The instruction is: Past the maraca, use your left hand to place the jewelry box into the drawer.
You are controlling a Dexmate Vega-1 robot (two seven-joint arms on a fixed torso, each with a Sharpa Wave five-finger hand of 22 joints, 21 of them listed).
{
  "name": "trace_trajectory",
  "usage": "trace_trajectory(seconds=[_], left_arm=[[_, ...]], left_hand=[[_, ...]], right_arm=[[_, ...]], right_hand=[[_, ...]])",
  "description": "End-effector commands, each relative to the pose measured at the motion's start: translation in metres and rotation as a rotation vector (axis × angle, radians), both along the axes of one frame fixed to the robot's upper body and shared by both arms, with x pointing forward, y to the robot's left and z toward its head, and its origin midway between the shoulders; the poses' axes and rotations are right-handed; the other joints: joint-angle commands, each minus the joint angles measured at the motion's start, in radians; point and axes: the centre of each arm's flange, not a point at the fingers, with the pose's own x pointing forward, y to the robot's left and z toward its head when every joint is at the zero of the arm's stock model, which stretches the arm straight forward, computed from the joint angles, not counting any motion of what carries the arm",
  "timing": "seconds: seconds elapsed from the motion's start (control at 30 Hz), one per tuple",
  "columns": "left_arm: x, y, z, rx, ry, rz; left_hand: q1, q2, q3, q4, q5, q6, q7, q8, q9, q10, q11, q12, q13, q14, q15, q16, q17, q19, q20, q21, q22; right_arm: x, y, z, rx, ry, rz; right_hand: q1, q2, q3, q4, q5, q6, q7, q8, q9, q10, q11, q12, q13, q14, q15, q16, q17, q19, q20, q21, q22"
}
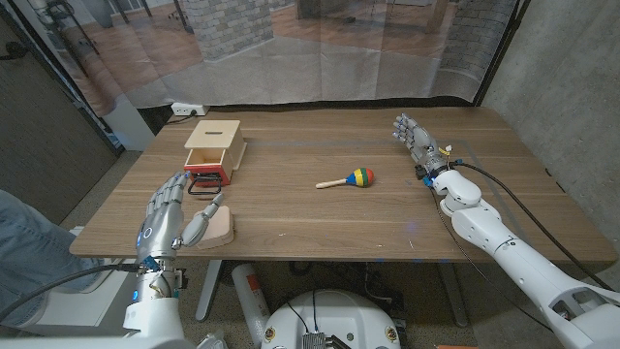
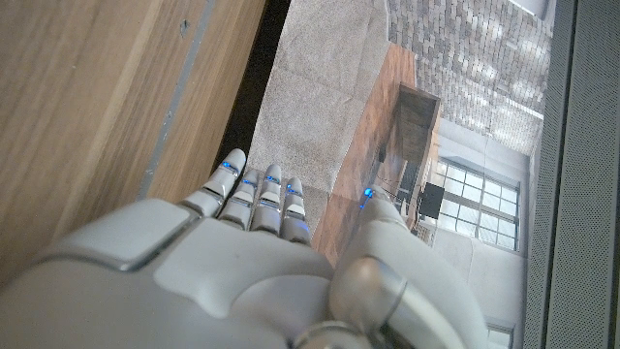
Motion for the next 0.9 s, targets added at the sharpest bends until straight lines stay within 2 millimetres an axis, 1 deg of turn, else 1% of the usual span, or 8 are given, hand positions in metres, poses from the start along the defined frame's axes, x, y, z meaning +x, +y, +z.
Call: trace_trajectory(seconds=[0.03, 0.33, 0.6, 0.63, 0.73, 0.87, 0.9], left_arm=[[0.005, 0.001, -0.001, 0.022, 0.082, 0.079], [0.009, -0.007, 0.002, 0.055, 0.148, 0.107], [0.011, -0.011, 0.001, 0.061, 0.165, 0.116], [0.012, -0.011, 0.0, 0.063, 0.168, 0.118], [0.012, -0.012, -0.001, 0.063, 0.179, 0.125], [0.014, -0.012, -0.002, 0.064, 0.194, 0.124], [0.016, -0.013, -0.001, 0.067, 0.2, 0.122]], left_hand=[[0.011, -0.006, -0.003, -0.008, 0.005, 0.004, -0.009, -0.003, 0.005, 0.005, 0.002, 0.006, 0.006, 0.01, 0.009, 0.006, 0.003, 0.007, 0.01, 0.005, 0.003], [0.016, -0.02, -0.01, -0.014, 0.006, -0.007, -0.013, -0.009, 0.005, 0.004, 0.005, 0.005, 0.006, -0.002, 0.016, -0.001, 0.002, 0.018, 0.013, 0.006, 0.003], [0.021, -0.036, -0.019, -0.021, 0.007, -0.025, -0.017, -0.015, 0.005, 0.005, 0.012, 0.005, 0.007, 0.001, 0.022, -0.002, 0.002, 0.024, 0.015, 0.005, 0.003], [0.022, -0.039, -0.021, -0.022, 0.007, -0.028, -0.02, -0.017, 0.006, 0.005, 0.013, 0.005, 0.007, 0.004, 0.024, -0.001, 0.002, 0.027, 0.015, 0.005, 0.003], [0.023, -0.051, -0.028, -0.025, 0.008, -0.045, -0.025, -0.022, 0.006, 0.001, 0.024, 0.003, 0.008, 0.009, 0.031, 0.0, 0.001, 0.038, 0.016, 0.007, 0.003], [0.024, -0.062, -0.036, -0.028, 0.009, -0.063, -0.025, -0.027, 0.006, -0.002, 0.03, 0.002, 0.009, 0.015, 0.042, 0.0, 0.001, 0.052, 0.017, 0.009, 0.003], [0.024, -0.067, -0.039, -0.03, 0.009, -0.071, -0.03, -0.028, 0.007, -0.005, 0.033, 0.001, 0.009, 0.015, 0.046, 0.0, 0.001, 0.059, 0.017, 0.01, 0.003]], right_arm=[[-0.001, 0.002, -0.005, -0.002, 0.011, 0.003], [-0.001, 0.003, -0.01, -0.009, 0.011, 0.01], [-0.002, 0.001, -0.013, -0.005, 0.013, 0.006], [-0.003, 0.001, -0.013, -0.007, 0.013, 0.005], [-0.003, 0.0, -0.013, -0.004, 0.013, 0.005], [-0.003, 0.001, -0.013, -0.003, 0.013, 0.004], [-0.003, 0.001, -0.012, -0.005, 0.012, 0.005]], right_hand=[[0.001, 0.01, 0.0, -0.004, 0.005, 0.01, -0.005, 0.006, 0.003, 0.009, -0.006, -0.003, 0.002, 0.006, 0.002, -0.001, -0.001, 0.012, -0.005, -0.003, 0.005], [0.001, 0.01, 0.0, -0.005, 0.005, 0.01, -0.003, 0.006, 0.003, 0.007, -0.008, -0.004, 0.002, 0.007, 0.001, -0.002, -0.001, 0.013, -0.003, -0.006, 0.005], [0.001, 0.01, 0.0, -0.005, 0.005, 0.01, -0.006, 0.006, 0.003, 0.007, -0.011, -0.004, 0.002, 0.008, 0.002, -0.002, -0.001, 0.013, -0.001, -0.009, 0.005], [0.0, 0.01, 0.0, -0.005, 0.005, 0.01, -0.006, 0.006, 0.003, 0.007, -0.011, -0.004, 0.002, 0.008, 0.001, -0.001, -0.001, 0.013, -0.001, -0.01, 0.005], [0.0, 0.01, -0.001, -0.005, 0.005, 0.01, -0.006, 0.006, 0.003, 0.008, -0.009, -0.004, 0.002, 0.009, 0.001, -0.001, -0.001, 0.013, 0.002, -0.012, 0.005], [0.0, 0.01, -0.001, -0.006, 0.005, 0.011, -0.006, 0.006, 0.003, 0.008, -0.011, -0.004, 0.002, 0.008, 0.0, -0.002, -0.001, 0.013, 0.004, -0.013, 0.005], [0.0, 0.01, 0.0, -0.006, 0.005, 0.011, -0.006, 0.006, 0.003, 0.008, -0.01, -0.004, 0.002, 0.008, 0.0, -0.002, -0.001, 0.013, 0.004, -0.014, 0.005]])
